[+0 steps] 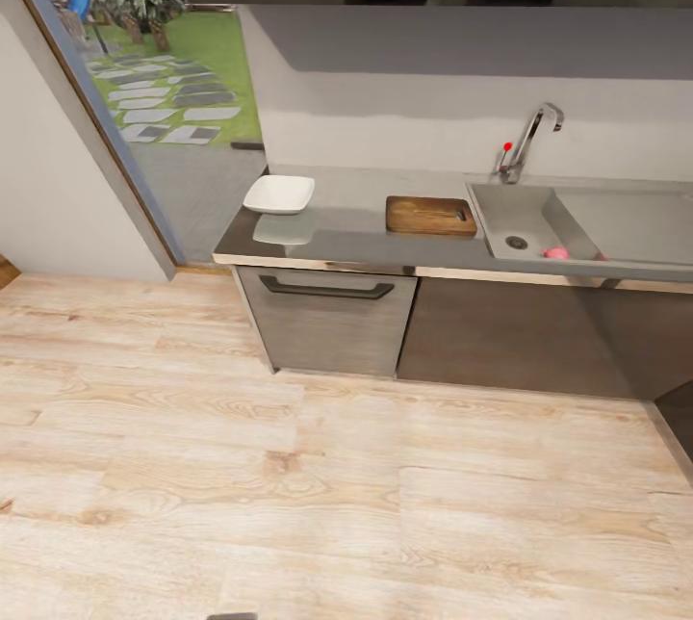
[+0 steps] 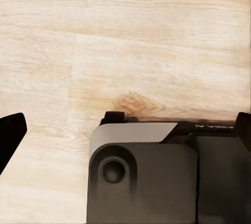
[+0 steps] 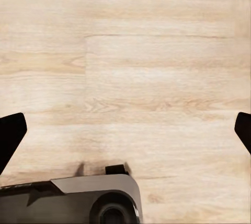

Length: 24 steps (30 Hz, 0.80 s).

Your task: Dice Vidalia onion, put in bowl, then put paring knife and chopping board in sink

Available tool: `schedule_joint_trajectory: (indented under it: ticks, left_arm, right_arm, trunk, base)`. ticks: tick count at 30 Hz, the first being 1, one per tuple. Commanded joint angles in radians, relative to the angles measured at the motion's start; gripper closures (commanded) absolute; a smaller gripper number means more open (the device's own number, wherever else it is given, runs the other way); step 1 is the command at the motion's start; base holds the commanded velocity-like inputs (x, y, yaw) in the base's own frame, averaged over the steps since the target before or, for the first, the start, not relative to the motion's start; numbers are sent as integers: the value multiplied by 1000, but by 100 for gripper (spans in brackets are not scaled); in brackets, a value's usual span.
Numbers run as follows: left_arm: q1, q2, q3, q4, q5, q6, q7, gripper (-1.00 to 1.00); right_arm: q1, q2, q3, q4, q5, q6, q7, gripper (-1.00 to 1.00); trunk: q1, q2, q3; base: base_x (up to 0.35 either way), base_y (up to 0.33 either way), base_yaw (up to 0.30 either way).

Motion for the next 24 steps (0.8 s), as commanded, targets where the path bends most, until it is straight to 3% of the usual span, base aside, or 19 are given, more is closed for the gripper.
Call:
schedule_joint_trajectory:
  ticks: [1, 8, 18, 24]
  left_arm:
    - [-1, 4, -8, 6, 10, -17, 5, -100]
    - [-1, 12, -8, 15, 11, -40, 5, -100]
    - [-1, 10, -9, 17, 11, -41, 5, -100]
    - [-1, 10, -10, 17, 11, -42, 5, -100]
  right_arm:
    - [-1, 2, -1, -4, 11, -2, -5, -100]
    - [0, 2, 23, 52, 12, -119, -3, -100]
    - [0, 6, 21, 64, 7, -141, -12, -100]
    - [0, 8, 20, 64, 5, -153, -14, -100]
  trunk:
    - [0, -2, -1]
    - [0, -2, -1]
    - [0, -2, 1]
    - [0, -2, 10]
  base:
    - [0, 0, 0]
    - [0, 0, 0]
    - [0, -6, 0]
    - [0, -250, 0]
